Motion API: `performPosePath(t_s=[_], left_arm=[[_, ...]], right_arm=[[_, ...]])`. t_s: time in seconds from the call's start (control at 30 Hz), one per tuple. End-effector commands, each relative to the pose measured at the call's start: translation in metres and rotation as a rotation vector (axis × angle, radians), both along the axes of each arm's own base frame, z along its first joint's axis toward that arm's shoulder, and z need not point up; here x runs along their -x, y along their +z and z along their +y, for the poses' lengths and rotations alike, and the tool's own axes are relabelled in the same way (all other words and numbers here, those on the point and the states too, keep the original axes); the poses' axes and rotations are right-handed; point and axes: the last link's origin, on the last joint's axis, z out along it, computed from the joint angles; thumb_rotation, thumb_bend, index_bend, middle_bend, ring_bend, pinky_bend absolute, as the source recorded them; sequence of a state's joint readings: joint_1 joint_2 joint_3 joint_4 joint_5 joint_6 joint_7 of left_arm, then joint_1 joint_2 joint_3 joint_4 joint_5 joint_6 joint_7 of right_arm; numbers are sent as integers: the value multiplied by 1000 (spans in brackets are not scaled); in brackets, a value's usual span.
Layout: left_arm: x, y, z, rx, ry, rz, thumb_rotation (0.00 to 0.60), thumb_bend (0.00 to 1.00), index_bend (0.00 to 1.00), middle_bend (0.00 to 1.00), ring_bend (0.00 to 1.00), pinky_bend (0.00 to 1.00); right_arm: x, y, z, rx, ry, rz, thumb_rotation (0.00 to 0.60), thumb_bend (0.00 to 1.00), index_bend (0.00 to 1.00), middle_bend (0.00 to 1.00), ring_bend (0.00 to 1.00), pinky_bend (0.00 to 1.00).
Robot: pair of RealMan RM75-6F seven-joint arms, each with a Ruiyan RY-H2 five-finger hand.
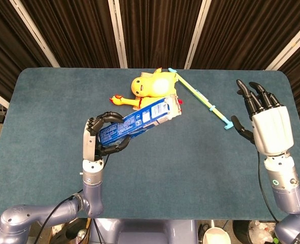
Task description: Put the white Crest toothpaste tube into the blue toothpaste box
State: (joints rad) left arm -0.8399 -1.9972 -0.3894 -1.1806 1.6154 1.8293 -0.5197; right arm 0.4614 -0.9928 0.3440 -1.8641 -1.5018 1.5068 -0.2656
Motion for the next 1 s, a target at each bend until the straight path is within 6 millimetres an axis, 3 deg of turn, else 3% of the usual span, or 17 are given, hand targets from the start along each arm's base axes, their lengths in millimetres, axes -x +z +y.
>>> performPosePath(t_s=[0.03, 0.17, 0.73, 1.0], left_arm=[[5, -2, 0, 0, -5, 40, 600, 624, 418, 588, 562, 705], [18, -4, -1, -5, -8, 140, 600, 614, 418, 587, 560, 697], [121, -14, 0, 68, 120, 592, 600, 608, 423, 595, 561, 694], [144, -38, -9, 140, 146, 690, 600, 608, 426, 597, 564, 694]], right_arm=[[2, -1, 1, -3, -2, -4, 600, 308, 0, 343, 198, 390], [4, 1, 3, 0, -3, -9, 600, 309, 0, 343, 198, 390], [-4, 0, 8, -8, 22, -36, 600, 309, 0, 343, 198, 390], [-9, -3, 10, -16, 33, -39, 600, 308, 0, 343, 198, 390]])
